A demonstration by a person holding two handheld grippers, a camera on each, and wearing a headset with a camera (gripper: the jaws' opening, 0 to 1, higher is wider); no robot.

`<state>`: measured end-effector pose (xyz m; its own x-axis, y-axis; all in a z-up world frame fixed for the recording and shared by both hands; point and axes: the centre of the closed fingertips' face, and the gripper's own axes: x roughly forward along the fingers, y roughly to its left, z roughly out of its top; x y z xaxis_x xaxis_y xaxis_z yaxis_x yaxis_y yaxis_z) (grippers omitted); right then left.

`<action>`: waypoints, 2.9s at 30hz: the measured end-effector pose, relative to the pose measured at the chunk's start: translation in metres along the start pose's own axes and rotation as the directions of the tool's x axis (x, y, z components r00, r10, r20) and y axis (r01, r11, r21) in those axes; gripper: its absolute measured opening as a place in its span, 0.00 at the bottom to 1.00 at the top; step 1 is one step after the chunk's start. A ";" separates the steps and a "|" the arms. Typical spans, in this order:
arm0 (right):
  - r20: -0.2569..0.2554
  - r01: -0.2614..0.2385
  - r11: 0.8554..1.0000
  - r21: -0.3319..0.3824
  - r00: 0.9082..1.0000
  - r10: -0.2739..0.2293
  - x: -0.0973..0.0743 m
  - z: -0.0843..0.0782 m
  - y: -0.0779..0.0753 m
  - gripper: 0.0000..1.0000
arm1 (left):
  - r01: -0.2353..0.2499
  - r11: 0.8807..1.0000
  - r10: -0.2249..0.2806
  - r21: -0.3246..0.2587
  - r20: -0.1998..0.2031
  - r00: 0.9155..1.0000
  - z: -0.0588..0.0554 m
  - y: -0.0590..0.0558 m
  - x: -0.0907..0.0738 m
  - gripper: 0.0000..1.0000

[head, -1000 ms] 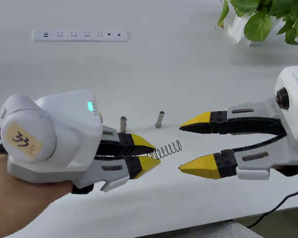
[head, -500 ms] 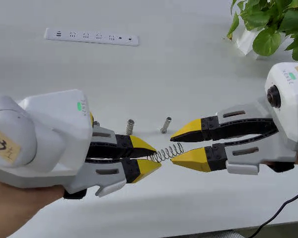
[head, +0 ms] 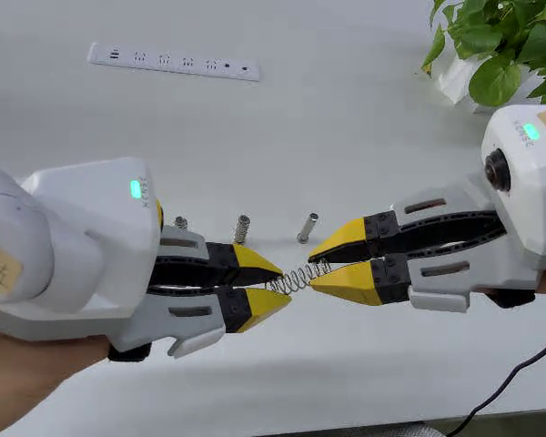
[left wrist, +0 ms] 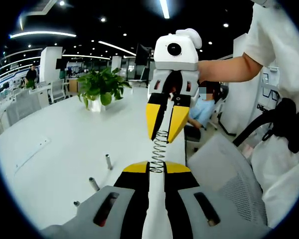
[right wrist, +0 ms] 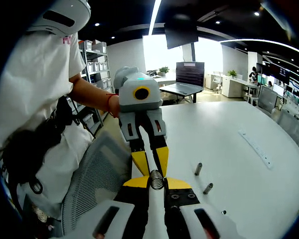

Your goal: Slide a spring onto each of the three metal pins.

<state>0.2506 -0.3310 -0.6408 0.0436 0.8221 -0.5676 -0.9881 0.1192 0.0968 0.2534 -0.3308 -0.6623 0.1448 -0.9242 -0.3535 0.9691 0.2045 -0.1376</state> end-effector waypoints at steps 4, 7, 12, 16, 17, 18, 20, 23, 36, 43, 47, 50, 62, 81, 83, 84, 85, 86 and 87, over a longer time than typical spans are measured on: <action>-0.017 -0.007 1.000 -0.014 1.000 0.007 0.003 0.002 0.001 0.06 | 0.002 1.000 -0.002 -0.002 0.001 1.000 -0.001 0.000 -0.001 0.06; -0.031 -0.015 1.000 -0.023 0.999 0.014 0.005 0.003 0.002 0.06 | 0.005 1.000 -0.005 -0.002 0.001 1.000 -0.002 -0.001 -0.001 0.06; -0.063 -0.022 0.999 -0.038 0.998 0.020 0.007 0.004 0.004 0.06 | 0.010 1.000 -0.010 0.002 -0.002 1.000 -0.004 -0.002 0.000 0.06; -0.084 -0.029 0.998 -0.057 0.996 0.024 0.008 0.006 0.005 0.06 | 0.015 1.000 -0.015 0.010 -0.008 1.000 -0.005 -0.002 0.001 0.06; -0.090 -0.032 0.998 -0.060 0.996 0.027 0.008 0.006 0.006 0.06 | 0.016 1.000 -0.016 0.011 -0.008 1.000 -0.004 -0.003 0.001 0.06; -0.094 -0.034 0.998 -0.062 0.995 0.028 0.008 0.007 0.006 0.06 | 0.017 1.000 -0.017 0.012 -0.008 1.000 -0.004 -0.003 0.001 0.06; -0.104 -0.037 0.997 -0.074 0.994 0.029 0.008 0.008 0.007 0.06 | 0.018 1.000 -0.018 0.011 -0.005 1.000 -0.004 -0.003 0.001 0.06; -0.119 -0.040 0.995 -0.088 0.993 0.029 0.009 0.009 0.008 0.06 | 0.018 1.000 -0.018 0.014 -0.004 1.000 -0.004 -0.003 0.001 0.06; -0.155 -0.060 0.991 -0.119 0.987 0.041 0.010 0.011 0.012 0.06 | 0.022 1.000 -0.022 0.015 0.007 1.000 -0.004 -0.007 0.000 0.06; -0.165 -0.062 0.991 -0.114 0.985 0.043 0.009 0.013 0.012 0.07 | 0.016 1.000 -0.016 0.008 0.024 1.000 -0.003 -0.007 -0.003 0.06; -0.194 -0.075 0.991 -0.111 0.980 0.052 0.008 0.011 0.011 0.10 | 0.014 1.000 -0.014 0.003 0.039 0.999 0.000 -0.007 -0.004 0.06; -0.216 -0.085 0.990 -0.117 0.975 0.058 0.007 0.009 0.011 0.10 | 0.011 1.000 -0.012 0.005 0.044 0.999 0.001 -0.006 -0.005 0.06; -0.325 -0.167 0.973 -0.157 0.939 0.109 0.008 0.008 0.006 0.11 | 0.002 1.000 -0.003 0.006 0.056 0.998 0.006 -0.004 -0.004 0.06; -0.374 -0.218 0.959 -0.179 0.917 0.139 0.010 0.005 0.008 0.08 | -0.011 1.000 0.011 0.002 0.084 0.996 0.010 0.000 -0.005 0.06; -0.378 -0.221 0.959 -0.179 0.915 0.140 0.009 0.004 0.009 0.08 | -0.012 1.000 0.012 0.001 0.086 0.996 0.011 0.000 -0.005 0.06; -0.380 -0.221 0.959 -0.179 0.914 0.140 0.009 0.003 0.009 0.07 | -0.012 1.000 0.012 0.000 0.087 0.996 0.011 0.000 -0.005 0.06; -0.381 -0.222 0.958 -0.180 0.914 0.140 0.009 0.003 0.009 0.07 | -0.012 1.000 0.012 -0.001 0.087 0.996 0.011 0.000 -0.005 0.06; -0.380 -0.222 0.958 -0.180 0.914 0.141 0.009 0.003 0.009 0.07 | -0.011 1.000 0.011 0.000 0.087 0.996 0.011 0.000 -0.005 0.06; -0.381 -0.223 0.958 -0.179 0.914 0.142 0.009 0.003 0.009 0.07 | -0.011 1.000 0.011 -0.001 0.087 0.996 0.011 0.000 -0.004 0.06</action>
<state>0.2427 -0.3211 -0.6423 -0.1561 0.5559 -0.8165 -0.9829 -0.1688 0.0730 0.2547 -0.3303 -0.6507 0.1719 -0.9466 -0.2729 0.9674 0.2145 -0.1345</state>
